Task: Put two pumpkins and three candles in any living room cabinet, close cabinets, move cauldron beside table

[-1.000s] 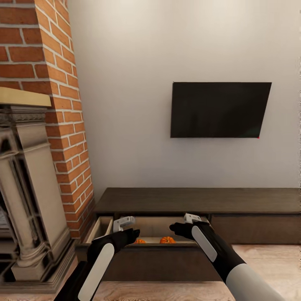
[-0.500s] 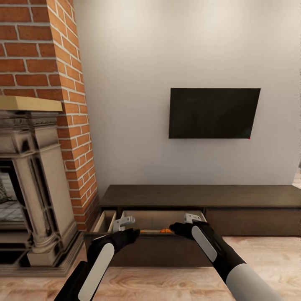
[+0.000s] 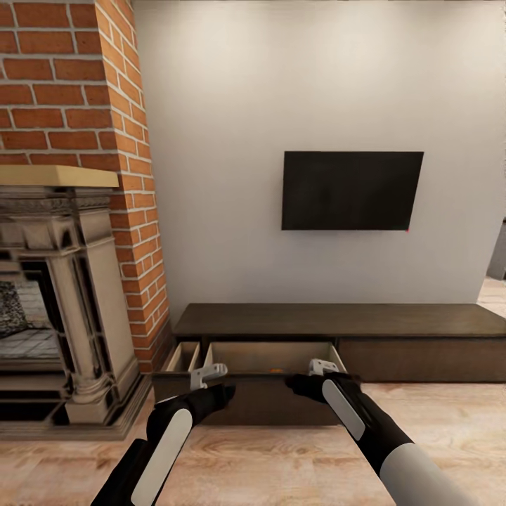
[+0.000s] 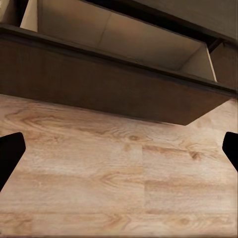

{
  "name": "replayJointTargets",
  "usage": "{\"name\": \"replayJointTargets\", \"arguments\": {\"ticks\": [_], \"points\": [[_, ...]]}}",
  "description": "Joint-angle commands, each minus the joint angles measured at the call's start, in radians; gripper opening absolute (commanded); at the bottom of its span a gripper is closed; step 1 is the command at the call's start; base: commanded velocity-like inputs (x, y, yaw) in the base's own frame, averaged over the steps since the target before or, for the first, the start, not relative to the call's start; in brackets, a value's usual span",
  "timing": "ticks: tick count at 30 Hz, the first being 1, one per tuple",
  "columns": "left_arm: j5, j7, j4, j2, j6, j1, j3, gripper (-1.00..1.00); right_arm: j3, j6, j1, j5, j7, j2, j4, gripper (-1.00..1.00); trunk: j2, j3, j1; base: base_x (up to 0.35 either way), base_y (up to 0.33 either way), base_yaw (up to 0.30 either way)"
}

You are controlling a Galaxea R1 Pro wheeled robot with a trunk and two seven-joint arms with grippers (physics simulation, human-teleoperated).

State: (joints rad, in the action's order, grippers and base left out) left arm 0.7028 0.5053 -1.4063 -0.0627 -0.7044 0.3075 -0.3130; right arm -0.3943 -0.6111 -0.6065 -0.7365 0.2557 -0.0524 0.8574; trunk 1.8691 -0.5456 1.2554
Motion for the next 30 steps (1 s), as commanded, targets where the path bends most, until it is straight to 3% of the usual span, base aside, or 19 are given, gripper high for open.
{"name": "replayJointTargets", "arguments": {"ticks": [1, 6, 30], "points": [[0.01, 0.01, -0.001, 0.0, -0.001, 0.001, -0.001, 1.0, -0.005, -0.001, -0.001, -0.011, 0.01, -0.001, 0.002, 1.0, 0.001, -0.001, -0.001, -0.209, 0.0, 0.0], [0.01, 0.01, -0.002, 0.0, -0.001, 0.001, 0.0, 1.0, -0.005, -0.001, -0.001, -0.011, 0.009, -0.001, 0.002, 1.0, 0.001, -0.001, -0.001, -0.124, 0.0, 0.0], [0.009, 0.012, -0.002, 0.001, 0.004, 0.001, -0.001, 1.0, -0.009, -0.001, -0.001, 0.001, 0.008, -0.001, 0.002, 1.0, 0.169, -0.076, 0.091, -0.005, 0.0, 0.0]]}}
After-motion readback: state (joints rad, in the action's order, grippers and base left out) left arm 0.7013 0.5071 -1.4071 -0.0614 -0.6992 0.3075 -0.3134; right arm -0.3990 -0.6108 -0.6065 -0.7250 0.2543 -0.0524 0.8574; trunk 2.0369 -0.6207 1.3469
